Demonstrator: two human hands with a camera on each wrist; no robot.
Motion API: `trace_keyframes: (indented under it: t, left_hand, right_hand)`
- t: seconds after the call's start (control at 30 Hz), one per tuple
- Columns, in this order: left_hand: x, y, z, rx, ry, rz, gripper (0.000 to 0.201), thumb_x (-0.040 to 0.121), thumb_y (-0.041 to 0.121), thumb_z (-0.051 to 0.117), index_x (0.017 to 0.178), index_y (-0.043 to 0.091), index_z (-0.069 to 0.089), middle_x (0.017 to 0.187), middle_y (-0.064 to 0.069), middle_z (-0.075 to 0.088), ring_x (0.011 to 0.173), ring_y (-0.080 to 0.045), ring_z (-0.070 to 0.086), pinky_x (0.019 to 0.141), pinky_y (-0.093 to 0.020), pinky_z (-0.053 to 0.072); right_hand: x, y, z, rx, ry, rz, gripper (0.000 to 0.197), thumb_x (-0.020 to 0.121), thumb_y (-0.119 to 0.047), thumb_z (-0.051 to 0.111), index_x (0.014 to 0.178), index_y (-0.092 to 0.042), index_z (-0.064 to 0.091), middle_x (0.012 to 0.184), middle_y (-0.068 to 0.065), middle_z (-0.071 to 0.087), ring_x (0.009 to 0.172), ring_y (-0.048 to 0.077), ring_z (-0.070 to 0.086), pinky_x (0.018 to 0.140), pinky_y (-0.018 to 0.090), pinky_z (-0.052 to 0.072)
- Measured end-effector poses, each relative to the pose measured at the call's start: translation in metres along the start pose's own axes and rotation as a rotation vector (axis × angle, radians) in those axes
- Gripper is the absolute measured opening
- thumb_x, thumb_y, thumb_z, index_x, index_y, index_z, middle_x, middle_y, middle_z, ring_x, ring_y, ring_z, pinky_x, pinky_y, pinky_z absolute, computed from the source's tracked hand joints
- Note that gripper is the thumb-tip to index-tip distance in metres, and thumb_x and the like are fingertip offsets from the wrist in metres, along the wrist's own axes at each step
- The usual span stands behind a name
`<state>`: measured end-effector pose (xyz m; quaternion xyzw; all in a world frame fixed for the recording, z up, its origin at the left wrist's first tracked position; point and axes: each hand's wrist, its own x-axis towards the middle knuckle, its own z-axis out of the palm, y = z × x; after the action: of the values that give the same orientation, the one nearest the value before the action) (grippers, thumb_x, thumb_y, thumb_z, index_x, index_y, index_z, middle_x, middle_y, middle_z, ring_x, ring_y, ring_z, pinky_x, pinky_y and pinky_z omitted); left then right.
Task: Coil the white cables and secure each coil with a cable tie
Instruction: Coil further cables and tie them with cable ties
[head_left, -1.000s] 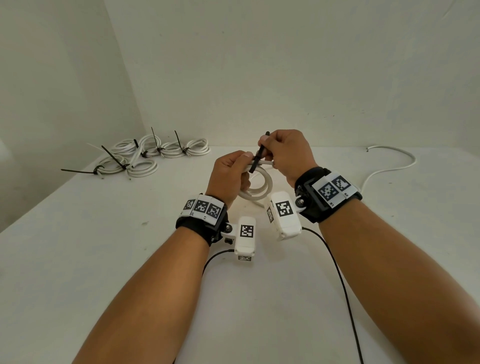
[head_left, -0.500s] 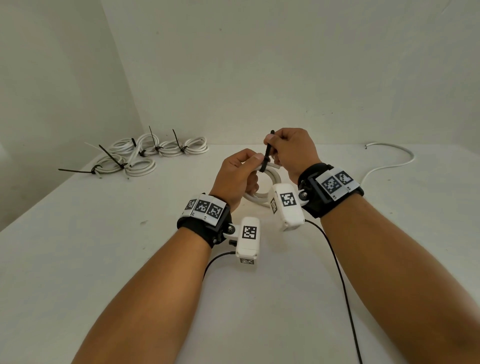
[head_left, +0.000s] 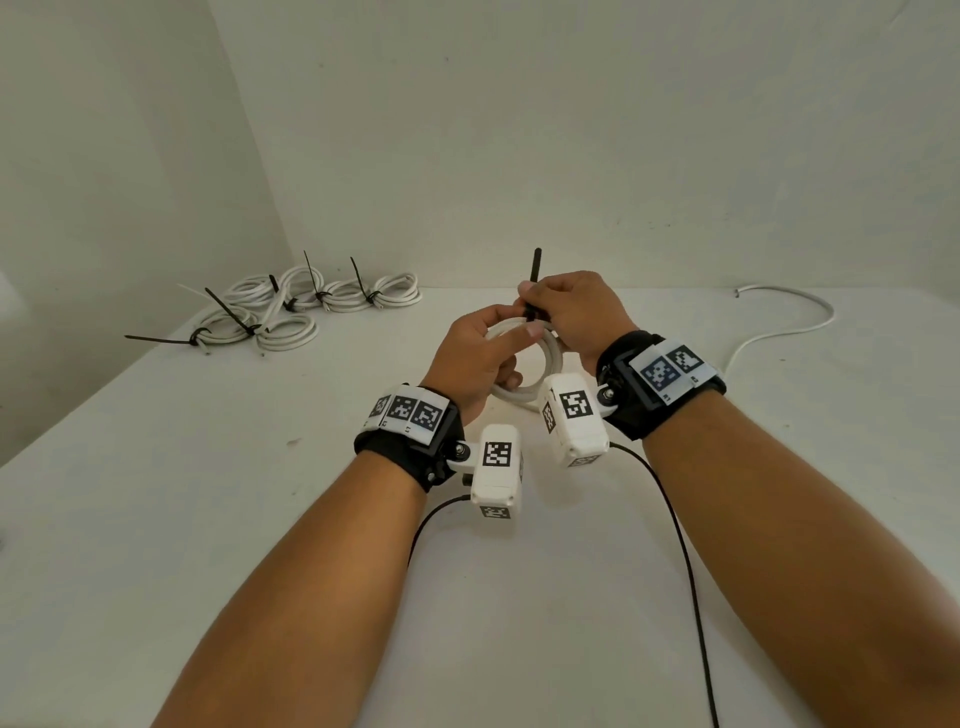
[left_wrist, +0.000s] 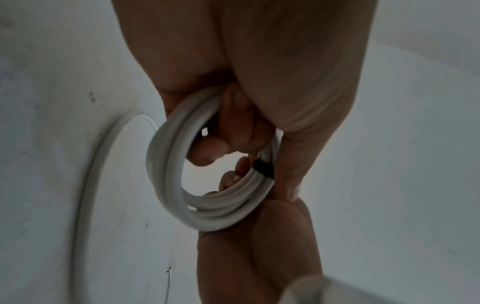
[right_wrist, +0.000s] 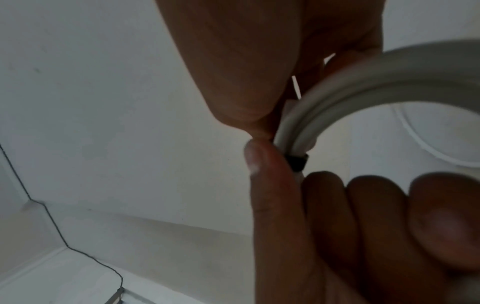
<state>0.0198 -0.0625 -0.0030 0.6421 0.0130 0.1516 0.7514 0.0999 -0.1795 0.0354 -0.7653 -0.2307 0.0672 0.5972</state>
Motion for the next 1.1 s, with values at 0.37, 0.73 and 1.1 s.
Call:
trace_keyframes:
  t: [0.37,0.73,1.1]
  left_hand:
    - [-0.001,0.002,-0.011,0.106,-0.11,0.069,0.017,0.092,0.0,0.064,0.082,0.01,0.055,0.048,0.004,0.044,0.037,-0.01,0.032,0.044,-0.025,0.038]
    - [-0.003,0.016,-0.038,0.025,0.063,0.053,0.007,0.095,0.009,0.062,0.094,0.007,0.055,0.063,-0.005,0.057,0.04,-0.009,0.04,0.05,-0.025,0.044]
    - [-0.037,0.041,-0.179,1.165,0.085,-0.369,0.081,0.078,0.06,0.071,0.145,0.027,0.042,0.154,-0.001,0.041,0.14,-0.019,0.04,0.111,-0.035,0.031]
  right_hand:
    - [-0.004,0.002,0.006,0.026,0.02,0.029,0.027,0.093,-0.022,0.067,0.076,-0.002,0.075,0.062,0.004,0.069,0.058,0.019,0.062,0.067,0.039,0.058]
    - [-0.019,-0.019,0.013,0.003,-0.258,0.032,0.038,0.099,-0.037,0.055,0.097,-0.004,0.075,0.089,0.01,0.077,0.087,0.026,0.074,0.084,0.04,0.057]
    - [-0.016,-0.026,0.06,-0.039,-0.341,0.043,0.009,0.087,-0.01,0.071,0.092,-0.002,0.073,0.1,0.024,0.07,0.087,0.033,0.072,0.067,0.042,0.062]
